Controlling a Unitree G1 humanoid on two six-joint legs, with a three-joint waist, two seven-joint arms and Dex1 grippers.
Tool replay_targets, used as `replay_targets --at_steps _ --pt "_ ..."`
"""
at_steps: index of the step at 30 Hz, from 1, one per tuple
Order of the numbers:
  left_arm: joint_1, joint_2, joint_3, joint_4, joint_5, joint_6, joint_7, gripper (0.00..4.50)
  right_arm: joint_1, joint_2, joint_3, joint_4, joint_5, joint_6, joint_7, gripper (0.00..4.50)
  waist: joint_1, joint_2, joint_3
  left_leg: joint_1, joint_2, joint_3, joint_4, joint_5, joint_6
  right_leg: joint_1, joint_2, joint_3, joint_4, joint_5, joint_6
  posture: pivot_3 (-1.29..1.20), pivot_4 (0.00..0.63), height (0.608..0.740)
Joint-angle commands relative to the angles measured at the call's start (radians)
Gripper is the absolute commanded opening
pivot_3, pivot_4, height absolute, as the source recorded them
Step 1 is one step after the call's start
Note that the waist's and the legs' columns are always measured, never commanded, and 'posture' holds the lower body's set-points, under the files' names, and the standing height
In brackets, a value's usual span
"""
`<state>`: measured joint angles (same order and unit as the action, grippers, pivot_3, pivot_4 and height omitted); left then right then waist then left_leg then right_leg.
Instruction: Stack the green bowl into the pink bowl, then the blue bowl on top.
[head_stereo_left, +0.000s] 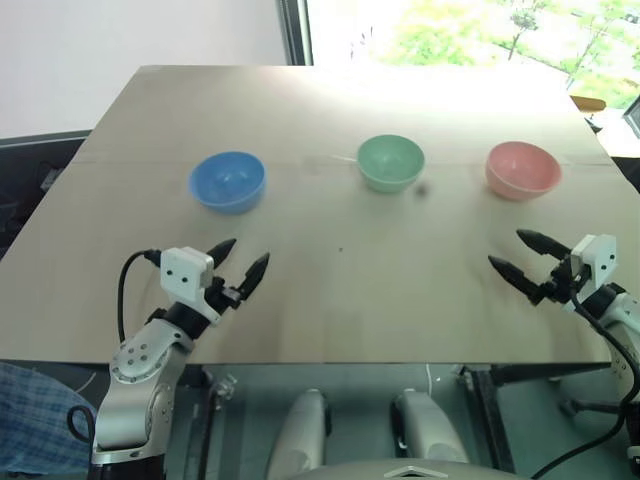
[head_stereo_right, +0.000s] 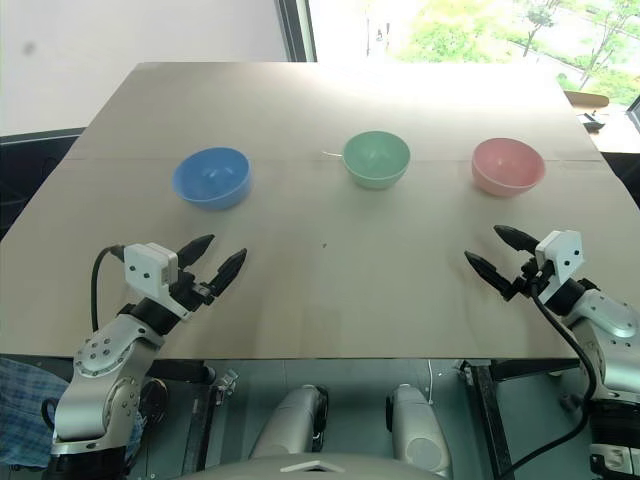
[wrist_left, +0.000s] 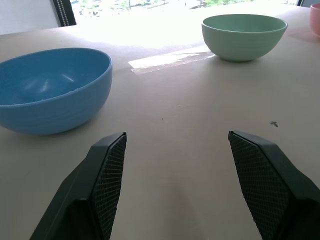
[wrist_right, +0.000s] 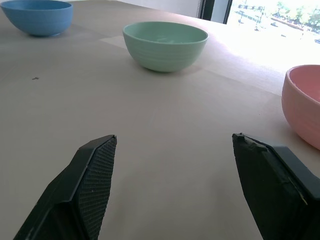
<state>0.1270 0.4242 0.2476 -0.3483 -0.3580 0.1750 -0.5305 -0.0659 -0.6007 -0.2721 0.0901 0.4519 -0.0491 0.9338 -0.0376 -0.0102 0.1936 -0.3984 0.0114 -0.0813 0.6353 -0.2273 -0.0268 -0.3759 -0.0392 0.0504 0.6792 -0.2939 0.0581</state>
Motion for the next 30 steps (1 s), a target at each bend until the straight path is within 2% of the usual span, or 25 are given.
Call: replay_targets --at_steps 1,10,25,30 --pt "-0.002 0.005 0.021 -0.047 -0.045 -0.028 -0.03 3.44 -0.012 0.004 -0.025 -0.009 0.016 -0.027 0.007 3.91 0.0 0.0 0.0 0.0 0.0 0.0 0.0 0.0 0.0 0.0 0.0 0.0 0.0 0.0 0.0 0.0 0.15 0.74" --pt "-0.004 0.009 0.024 -0.054 -0.106 -0.031 -0.066 3.44 -0.021 0.005 -0.033 0.003 0.003 -0.032 -0.013 3.91 0.0 0.0 0.0 0.0 0.0 0.0 0.0 0.0 0.0 0.0 0.0 0.0 0.0 0.0 0.0 0.0 0.15 0.74" --pt "-0.024 0.014 0.006 -0.033 -0.108 -0.042 -0.09 3.44 -0.021 0.001 -0.04 -0.006 0.008 -0.031 -0.026 3.91 0.0 0.0 0.0 0.0 0.0 0.0 0.0 0.0 0.0 0.0 0.0 0.0 0.0 0.0 0.0 0.0 0.15 0.74" --pt "-0.018 0.012 -0.006 -0.038 -0.112 -0.062 -0.112 3.44 -0.074 -0.045 -0.037 0.02 -0.033 0.007 -0.063 3.91 0.0 0.0 0.0 0.0 0.0 0.0 0.0 0.0 0.0 0.0 0.0 0.0 0.0 0.0 0.0 0.0 0.15 0.74"
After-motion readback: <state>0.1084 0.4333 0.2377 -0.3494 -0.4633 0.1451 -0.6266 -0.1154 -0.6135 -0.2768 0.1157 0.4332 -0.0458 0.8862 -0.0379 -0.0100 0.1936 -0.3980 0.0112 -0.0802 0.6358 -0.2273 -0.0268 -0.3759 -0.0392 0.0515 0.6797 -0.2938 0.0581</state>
